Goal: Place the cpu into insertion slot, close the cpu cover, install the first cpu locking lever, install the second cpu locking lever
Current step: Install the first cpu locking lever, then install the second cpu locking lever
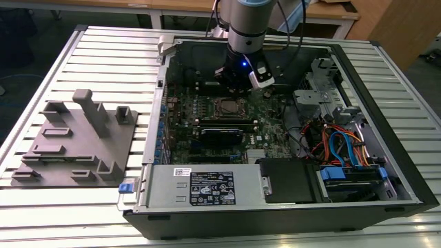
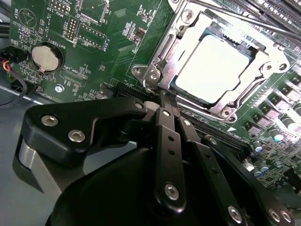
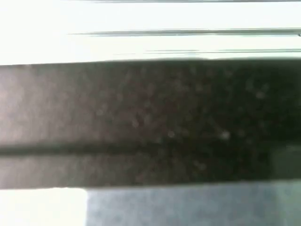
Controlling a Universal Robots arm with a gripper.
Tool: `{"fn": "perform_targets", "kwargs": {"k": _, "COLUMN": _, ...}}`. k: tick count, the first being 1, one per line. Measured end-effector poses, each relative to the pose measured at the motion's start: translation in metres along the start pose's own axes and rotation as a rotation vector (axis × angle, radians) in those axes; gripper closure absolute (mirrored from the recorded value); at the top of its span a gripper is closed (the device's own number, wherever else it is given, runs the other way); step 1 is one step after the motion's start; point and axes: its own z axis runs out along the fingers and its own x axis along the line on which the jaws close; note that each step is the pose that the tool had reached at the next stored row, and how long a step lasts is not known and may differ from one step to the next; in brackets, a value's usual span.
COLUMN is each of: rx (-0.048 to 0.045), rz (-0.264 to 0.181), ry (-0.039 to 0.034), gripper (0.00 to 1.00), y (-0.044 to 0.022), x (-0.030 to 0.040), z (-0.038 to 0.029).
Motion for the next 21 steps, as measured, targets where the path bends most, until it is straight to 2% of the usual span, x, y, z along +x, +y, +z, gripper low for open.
{"fn": "perform_targets", "kwargs": {"k": 8, "rx": 0.0000, "rz": 0.000, "ry": 0.0002, "gripper": 0.90, "y": 0.0005, "x": -0.0001, "z": -0.0055}}
{"fn": "perform_targets", "kwargs": {"k": 21, "rx": 0.0054, "rz": 0.000, "ry": -0.0001, "gripper": 0.90, "y": -0.0012, "x": -0.0002, "z": -0.0061}}
